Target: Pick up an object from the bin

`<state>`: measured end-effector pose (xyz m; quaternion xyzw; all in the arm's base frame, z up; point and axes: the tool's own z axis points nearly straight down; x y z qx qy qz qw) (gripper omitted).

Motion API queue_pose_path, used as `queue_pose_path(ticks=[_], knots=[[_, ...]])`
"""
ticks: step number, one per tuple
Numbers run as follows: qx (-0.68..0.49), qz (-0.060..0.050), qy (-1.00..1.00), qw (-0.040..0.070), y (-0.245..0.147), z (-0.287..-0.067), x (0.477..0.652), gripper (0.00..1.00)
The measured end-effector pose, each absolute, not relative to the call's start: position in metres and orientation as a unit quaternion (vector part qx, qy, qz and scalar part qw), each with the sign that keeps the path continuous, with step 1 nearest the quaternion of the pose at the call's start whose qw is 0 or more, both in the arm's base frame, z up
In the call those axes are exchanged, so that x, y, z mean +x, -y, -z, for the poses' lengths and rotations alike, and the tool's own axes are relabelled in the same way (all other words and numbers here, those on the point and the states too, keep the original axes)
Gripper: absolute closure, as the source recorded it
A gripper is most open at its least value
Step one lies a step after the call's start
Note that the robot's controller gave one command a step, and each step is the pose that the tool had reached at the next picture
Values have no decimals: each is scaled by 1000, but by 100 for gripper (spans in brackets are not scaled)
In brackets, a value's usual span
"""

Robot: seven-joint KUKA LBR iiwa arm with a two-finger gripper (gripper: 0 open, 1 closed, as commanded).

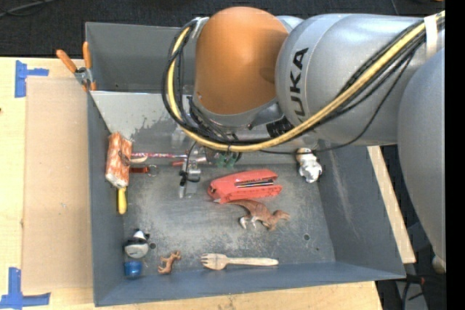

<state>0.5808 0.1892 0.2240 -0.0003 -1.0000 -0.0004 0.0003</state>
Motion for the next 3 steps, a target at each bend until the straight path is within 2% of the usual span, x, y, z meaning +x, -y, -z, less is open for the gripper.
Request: queue_pose_path(ticks=[1, 2, 3], knots=[[57, 1, 998, 0, -140, -201, 611, 0], [4, 2, 1000, 0, -126, -166, 604, 0], [28, 1, 1000, 1, -77, -180, 593, 0]])
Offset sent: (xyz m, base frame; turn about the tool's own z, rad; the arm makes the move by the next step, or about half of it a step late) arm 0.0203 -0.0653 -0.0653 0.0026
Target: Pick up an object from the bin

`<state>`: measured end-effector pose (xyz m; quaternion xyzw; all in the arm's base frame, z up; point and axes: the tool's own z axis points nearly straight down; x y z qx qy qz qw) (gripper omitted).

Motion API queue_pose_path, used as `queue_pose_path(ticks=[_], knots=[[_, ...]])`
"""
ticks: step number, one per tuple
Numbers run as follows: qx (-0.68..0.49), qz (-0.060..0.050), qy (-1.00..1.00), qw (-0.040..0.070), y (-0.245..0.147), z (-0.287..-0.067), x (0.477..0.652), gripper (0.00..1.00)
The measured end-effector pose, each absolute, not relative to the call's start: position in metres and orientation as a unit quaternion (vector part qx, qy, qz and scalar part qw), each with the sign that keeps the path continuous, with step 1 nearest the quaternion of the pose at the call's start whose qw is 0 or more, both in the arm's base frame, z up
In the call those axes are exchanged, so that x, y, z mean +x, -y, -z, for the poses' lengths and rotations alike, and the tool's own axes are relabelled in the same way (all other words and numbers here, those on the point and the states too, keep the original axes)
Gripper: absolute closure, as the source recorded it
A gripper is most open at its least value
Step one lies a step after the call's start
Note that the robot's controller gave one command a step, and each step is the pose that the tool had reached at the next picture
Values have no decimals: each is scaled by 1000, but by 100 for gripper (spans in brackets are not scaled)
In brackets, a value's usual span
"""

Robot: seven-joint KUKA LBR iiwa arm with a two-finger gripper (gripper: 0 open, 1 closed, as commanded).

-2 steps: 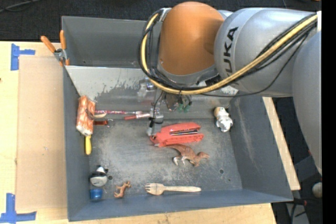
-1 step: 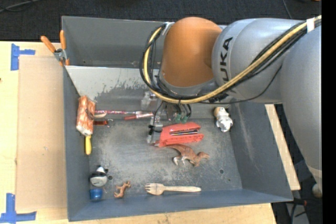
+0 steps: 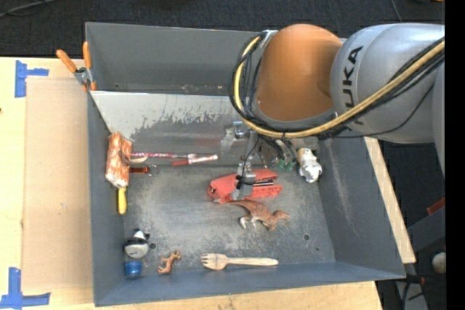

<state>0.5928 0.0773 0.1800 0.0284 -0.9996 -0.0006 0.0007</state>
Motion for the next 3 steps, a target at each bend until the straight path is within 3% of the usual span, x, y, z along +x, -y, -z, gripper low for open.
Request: queue_pose_path(ticks=[1, 2, 3], knots=[[-20, 1, 1000, 2, -68, -169, 584, 0], [-73, 1, 997, -2, -56, -98, 581, 0], [28, 1, 1000, -1, -44, -76, 590, 0]])
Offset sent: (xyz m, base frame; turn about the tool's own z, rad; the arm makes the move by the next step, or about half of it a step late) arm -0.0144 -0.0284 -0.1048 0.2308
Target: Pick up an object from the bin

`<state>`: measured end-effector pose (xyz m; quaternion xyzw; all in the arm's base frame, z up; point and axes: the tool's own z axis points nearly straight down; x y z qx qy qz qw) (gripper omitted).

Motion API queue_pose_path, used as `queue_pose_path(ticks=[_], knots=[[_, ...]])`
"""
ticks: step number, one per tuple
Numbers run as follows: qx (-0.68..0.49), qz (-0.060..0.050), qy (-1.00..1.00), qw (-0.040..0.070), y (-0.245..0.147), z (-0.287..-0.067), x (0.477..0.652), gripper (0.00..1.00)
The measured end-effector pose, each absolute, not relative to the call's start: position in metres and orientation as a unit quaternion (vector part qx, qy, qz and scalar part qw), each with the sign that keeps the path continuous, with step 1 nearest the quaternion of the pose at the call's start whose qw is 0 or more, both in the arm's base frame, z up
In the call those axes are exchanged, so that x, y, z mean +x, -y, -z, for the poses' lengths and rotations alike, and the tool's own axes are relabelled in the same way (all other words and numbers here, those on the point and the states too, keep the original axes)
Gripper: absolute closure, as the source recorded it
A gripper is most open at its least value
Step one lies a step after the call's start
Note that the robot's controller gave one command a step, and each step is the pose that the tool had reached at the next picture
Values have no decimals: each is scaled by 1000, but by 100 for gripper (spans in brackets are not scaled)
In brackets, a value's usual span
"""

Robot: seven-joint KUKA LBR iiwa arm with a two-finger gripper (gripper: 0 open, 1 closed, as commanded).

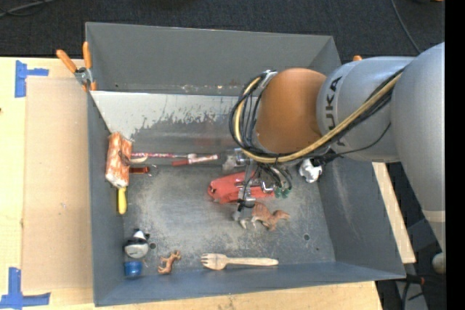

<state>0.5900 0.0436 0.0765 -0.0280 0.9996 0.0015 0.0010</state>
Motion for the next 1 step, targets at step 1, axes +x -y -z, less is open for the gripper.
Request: queue_pose_path(ticks=[1], knots=[[94, -3, -996, 0, -8, -71, 579, 100]])
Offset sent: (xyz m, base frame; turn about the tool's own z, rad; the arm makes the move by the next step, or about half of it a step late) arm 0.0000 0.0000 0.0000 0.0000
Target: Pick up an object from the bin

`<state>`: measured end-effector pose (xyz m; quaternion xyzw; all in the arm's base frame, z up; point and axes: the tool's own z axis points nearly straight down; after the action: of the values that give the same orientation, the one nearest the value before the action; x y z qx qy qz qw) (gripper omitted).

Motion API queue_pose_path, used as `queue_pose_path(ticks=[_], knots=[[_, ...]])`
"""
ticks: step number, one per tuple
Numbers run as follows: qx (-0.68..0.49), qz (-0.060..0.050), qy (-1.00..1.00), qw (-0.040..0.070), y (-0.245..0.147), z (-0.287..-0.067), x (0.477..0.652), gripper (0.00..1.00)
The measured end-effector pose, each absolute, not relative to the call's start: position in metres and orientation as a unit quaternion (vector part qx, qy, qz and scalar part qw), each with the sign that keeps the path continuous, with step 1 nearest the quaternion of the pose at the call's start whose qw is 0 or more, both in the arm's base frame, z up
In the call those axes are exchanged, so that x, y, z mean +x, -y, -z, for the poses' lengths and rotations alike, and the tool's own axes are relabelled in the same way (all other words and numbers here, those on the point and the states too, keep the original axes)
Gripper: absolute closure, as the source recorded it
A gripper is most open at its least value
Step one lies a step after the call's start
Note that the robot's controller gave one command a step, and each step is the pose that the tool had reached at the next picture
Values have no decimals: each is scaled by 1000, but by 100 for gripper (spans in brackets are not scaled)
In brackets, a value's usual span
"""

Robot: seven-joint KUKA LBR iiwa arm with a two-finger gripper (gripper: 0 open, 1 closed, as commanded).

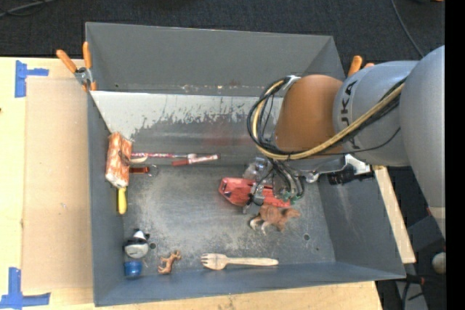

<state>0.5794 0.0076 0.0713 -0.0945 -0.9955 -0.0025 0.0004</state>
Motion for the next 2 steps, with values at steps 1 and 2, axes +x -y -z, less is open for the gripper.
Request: queue_pose_path(ticks=[1, 2], knots=[[-95, 3, 995, 0, -7, -71, 579, 100], [20, 1, 1000, 1, -9, -71, 590, 100]])
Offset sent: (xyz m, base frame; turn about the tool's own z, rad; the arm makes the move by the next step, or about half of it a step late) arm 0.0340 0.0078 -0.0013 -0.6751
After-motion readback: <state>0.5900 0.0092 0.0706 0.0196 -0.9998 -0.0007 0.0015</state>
